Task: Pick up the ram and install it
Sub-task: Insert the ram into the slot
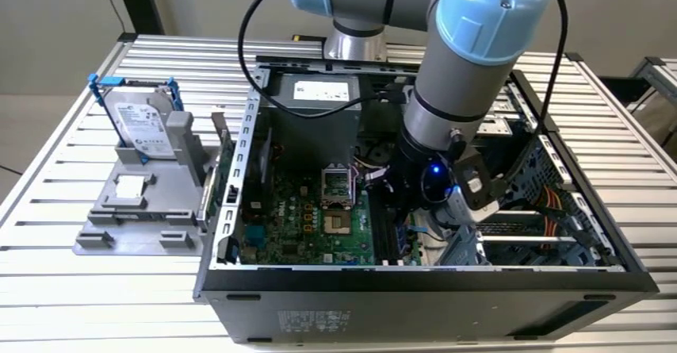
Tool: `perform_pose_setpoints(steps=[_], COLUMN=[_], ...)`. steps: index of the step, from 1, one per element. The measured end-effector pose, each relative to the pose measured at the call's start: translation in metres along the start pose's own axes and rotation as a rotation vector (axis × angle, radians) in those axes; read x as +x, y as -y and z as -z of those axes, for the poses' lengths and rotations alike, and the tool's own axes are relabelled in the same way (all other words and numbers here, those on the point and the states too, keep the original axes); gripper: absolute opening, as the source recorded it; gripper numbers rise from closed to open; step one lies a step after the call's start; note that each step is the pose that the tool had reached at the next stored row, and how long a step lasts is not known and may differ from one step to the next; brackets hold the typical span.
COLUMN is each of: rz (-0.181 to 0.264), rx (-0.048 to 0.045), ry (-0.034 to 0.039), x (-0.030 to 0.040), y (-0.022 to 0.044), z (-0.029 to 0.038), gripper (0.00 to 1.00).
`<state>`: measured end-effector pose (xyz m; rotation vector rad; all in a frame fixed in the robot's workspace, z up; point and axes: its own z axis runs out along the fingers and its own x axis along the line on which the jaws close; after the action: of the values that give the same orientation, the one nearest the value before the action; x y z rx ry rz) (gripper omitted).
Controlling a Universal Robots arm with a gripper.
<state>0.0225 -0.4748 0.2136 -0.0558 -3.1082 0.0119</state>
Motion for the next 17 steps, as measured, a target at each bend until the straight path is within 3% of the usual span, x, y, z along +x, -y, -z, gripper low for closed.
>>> perform_pose_setpoints(steps=[17], rz=[-0.01], rx=[-0.0006], ry=[0.0], x=[0.0001], y=[-0.0021], z=[-0.0009], gripper=[0.0])
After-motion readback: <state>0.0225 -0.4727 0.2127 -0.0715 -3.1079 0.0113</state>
